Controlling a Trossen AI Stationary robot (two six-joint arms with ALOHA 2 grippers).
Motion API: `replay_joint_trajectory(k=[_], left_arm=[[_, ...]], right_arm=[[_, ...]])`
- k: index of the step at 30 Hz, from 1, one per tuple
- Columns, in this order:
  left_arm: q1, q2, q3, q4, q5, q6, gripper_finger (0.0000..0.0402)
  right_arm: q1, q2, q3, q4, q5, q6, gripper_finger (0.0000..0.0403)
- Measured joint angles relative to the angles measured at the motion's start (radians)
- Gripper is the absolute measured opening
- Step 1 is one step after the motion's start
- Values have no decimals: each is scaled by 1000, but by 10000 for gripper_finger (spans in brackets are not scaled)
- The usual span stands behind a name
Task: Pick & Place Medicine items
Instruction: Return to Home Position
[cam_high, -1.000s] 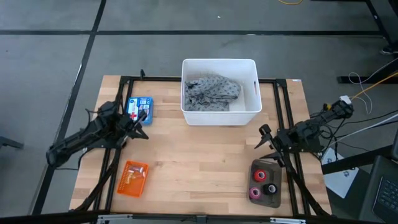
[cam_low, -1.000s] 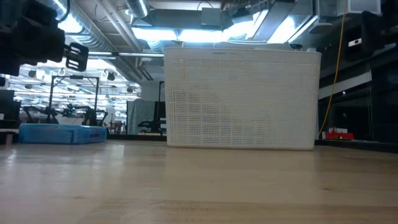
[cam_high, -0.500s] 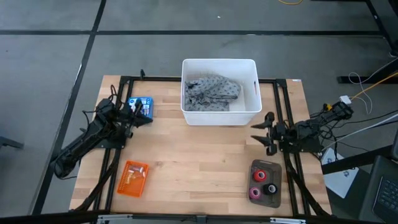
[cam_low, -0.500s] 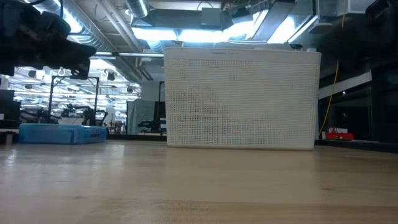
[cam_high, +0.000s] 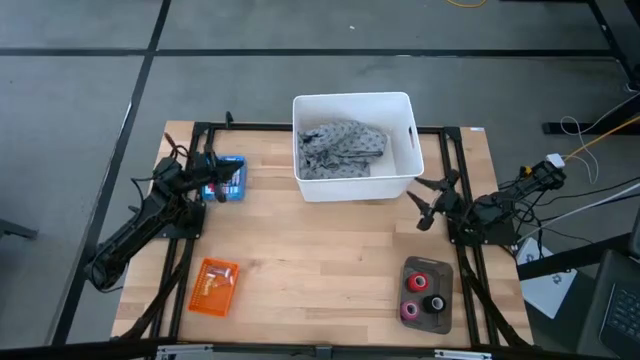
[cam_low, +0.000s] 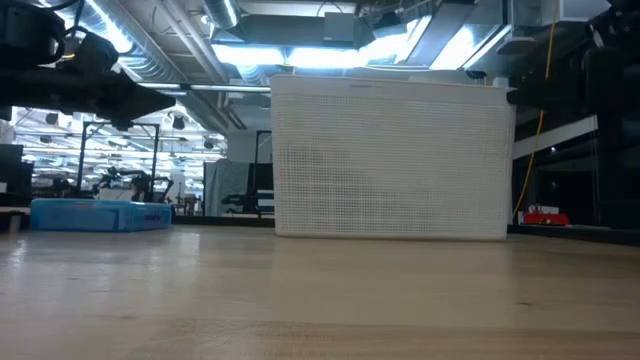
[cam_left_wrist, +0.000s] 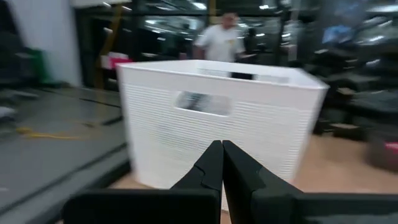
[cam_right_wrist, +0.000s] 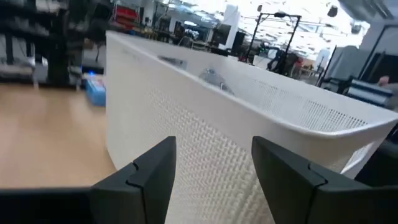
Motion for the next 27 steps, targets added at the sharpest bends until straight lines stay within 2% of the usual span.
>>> replay_joint_trajectory(k=[4,9,17,23,27], left_arm=[[0,4,0,-8,-117,95,6],[-2,26,0,-16,-195,100,4],[-2,64,0,-16,-195,83,8],[-2,64,0,-16,-195,84,6],[-2,64,0,-16,-195,87,8]], right_arm=[[0,0,0,-69,0,-14,212],[0,0,0,-95,-7,-21,212],[0,0,0,-94,-10,-15,212],[0,0,0,-91,-11,52,212],[0,0,0,-91,-11,243,212]])
